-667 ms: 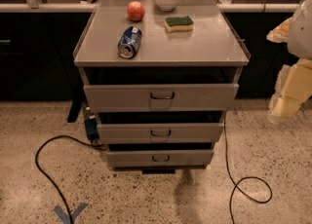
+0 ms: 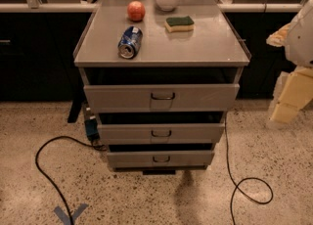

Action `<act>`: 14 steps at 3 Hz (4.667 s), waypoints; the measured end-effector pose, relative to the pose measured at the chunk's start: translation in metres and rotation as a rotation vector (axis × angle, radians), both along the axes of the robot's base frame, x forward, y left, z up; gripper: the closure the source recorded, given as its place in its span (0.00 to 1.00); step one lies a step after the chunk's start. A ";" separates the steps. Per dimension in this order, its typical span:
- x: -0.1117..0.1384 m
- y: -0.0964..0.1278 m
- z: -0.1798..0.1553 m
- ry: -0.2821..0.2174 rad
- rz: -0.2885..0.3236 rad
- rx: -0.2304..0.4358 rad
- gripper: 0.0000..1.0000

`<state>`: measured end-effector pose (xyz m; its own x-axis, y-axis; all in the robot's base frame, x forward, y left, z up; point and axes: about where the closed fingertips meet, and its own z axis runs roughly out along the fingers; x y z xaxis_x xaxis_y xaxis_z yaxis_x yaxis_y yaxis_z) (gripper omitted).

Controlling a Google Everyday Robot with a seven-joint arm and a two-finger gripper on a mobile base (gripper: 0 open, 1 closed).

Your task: Open bottom drawer

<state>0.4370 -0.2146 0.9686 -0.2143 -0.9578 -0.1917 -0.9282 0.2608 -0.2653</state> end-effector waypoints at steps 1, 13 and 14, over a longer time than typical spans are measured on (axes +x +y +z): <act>-0.005 0.000 -0.042 0.016 -0.005 0.038 0.00; 0.106 0.078 -0.544 0.051 -0.116 0.404 0.00; 0.123 0.089 -0.594 0.076 -0.109 0.452 0.00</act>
Offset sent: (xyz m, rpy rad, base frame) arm -0.0184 0.0146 -0.2173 0.1328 0.0731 0.0305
